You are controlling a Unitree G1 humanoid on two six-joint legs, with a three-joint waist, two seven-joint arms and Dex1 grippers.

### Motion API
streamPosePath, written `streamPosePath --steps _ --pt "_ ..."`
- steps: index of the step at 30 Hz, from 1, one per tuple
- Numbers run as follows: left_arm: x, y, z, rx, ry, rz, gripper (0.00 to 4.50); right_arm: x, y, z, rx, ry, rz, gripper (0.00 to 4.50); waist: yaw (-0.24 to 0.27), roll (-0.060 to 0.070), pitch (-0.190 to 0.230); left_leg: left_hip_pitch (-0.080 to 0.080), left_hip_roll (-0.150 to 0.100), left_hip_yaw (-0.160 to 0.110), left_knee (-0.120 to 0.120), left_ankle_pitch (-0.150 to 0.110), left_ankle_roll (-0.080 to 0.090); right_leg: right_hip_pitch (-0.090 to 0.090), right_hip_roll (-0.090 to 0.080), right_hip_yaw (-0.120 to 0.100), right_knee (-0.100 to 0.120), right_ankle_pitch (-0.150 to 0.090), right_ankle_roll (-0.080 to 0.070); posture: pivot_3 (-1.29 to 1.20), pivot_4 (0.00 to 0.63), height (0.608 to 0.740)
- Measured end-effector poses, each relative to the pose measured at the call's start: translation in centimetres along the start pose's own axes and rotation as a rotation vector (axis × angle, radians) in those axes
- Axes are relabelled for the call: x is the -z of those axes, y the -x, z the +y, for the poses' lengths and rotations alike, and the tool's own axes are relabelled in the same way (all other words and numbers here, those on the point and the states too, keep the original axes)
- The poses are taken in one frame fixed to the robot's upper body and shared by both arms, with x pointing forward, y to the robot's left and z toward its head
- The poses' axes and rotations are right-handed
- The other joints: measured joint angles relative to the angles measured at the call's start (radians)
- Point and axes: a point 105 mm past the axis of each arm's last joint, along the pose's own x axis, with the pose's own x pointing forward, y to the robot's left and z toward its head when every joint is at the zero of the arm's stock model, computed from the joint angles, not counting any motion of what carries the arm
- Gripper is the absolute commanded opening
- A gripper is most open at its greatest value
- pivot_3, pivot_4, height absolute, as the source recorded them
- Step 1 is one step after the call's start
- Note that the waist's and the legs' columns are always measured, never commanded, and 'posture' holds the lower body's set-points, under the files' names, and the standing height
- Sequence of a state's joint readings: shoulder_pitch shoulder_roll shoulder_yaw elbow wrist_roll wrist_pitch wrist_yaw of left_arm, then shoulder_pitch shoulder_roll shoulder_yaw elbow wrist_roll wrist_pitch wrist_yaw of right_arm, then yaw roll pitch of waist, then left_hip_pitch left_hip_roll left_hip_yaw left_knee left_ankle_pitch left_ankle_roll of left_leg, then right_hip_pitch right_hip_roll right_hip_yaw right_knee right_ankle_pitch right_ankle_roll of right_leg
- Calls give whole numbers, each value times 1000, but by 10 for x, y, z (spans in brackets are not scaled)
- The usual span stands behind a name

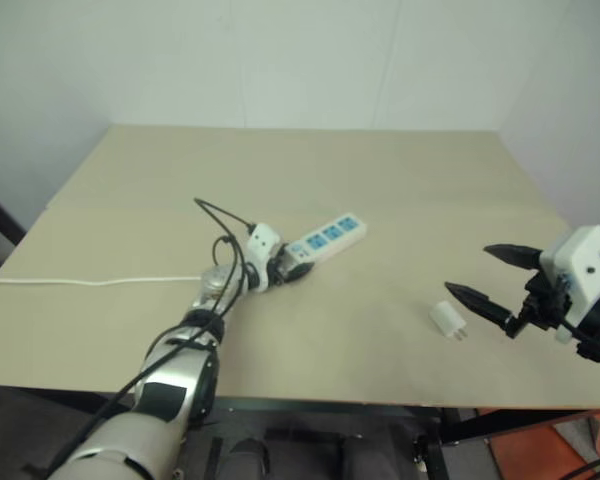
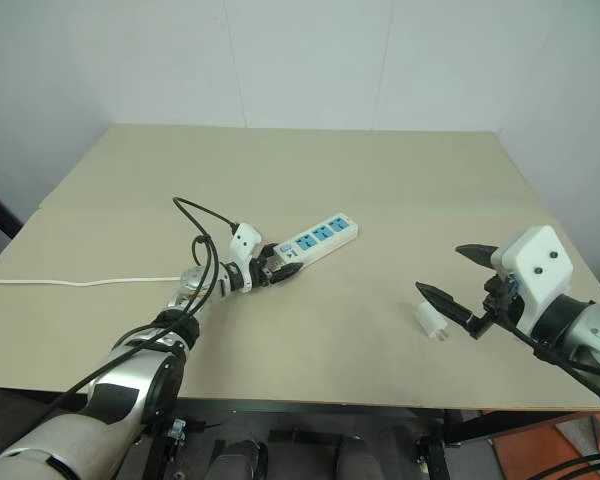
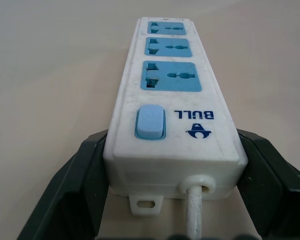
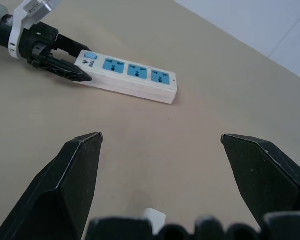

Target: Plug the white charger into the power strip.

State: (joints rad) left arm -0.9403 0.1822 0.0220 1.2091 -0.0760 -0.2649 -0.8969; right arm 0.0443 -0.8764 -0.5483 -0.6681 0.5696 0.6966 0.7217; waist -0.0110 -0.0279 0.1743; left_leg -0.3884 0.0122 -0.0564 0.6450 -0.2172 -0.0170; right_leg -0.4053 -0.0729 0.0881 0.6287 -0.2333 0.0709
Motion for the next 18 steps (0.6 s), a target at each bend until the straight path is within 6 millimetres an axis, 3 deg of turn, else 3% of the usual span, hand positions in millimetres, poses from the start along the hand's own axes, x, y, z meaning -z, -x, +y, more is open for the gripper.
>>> streamPosePath --steps 4,12,18 --pt "2 18 -12 170 -13 -20 3275 1 -1 1 -2 -4 4 4500 -4 0 0 0 0 0 0 0 0 -1 0 0 0 1 -3 0 150 740" --pt "8 81 -37 514 -159 46 3275 5 -2 3 -40 -4 34 4500 -13 0 0 0 2 0 0 0 0 -1 1 0 1 3 -6 0 150 740" --pt "19 98 -55 619 -189 73 3275 10 -4 5 -74 -17 53 4500 -5 0 0 0 1 0 0 0 0 -1 1 0 0 3 -6 0 150 740"
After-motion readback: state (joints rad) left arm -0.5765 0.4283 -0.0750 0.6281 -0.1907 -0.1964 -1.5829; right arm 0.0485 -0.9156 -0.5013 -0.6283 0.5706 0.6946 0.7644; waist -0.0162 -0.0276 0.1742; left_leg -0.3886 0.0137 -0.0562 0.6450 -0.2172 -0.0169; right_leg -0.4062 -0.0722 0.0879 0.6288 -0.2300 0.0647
